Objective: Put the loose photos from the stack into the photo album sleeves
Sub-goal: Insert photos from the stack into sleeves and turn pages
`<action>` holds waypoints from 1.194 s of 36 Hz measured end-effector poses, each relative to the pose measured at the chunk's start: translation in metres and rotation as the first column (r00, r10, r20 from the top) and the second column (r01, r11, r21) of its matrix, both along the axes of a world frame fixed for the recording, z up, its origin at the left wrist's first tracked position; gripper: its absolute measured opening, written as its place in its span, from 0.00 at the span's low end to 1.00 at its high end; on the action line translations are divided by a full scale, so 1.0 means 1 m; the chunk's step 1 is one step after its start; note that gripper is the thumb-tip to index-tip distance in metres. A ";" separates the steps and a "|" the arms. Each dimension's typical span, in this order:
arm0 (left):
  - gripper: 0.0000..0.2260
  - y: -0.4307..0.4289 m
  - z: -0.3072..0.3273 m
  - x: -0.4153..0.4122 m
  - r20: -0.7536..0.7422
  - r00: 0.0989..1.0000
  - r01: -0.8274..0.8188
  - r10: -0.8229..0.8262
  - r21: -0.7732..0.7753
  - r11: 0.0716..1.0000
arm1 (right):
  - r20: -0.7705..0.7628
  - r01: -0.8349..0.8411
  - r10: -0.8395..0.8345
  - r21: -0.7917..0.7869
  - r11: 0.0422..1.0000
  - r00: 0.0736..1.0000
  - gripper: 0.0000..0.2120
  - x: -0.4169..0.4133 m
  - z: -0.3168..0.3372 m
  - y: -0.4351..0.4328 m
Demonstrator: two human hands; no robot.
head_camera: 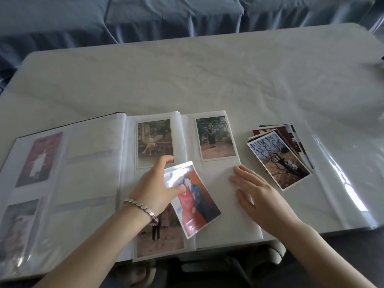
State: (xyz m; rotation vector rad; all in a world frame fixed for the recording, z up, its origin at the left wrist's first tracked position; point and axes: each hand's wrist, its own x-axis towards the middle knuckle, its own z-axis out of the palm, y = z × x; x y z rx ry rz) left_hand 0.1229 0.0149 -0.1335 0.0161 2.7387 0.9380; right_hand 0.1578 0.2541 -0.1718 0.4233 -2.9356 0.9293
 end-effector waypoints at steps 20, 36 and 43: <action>0.18 0.007 -0.001 -0.001 0.212 0.966 0.143 -0.149 0.041 0.989 | -0.051 0.014 -0.017 -0.057 0.998 0.999 0.15 0.002 -0.008 0.000; 0.05 0.008 -0.003 0.006 0.407 0.911 -0.107 0.067 0.075 0.991 | -0.074 -0.008 0.004 -0.052 0.999 0.997 0.15 0.002 -0.012 0.003; 0.10 0.012 0.000 0.006 0.507 0.855 -0.235 0.111 0.187 0.954 | -0.041 -0.003 0.001 -0.049 0.999 0.999 0.15 0.002 -0.008 0.002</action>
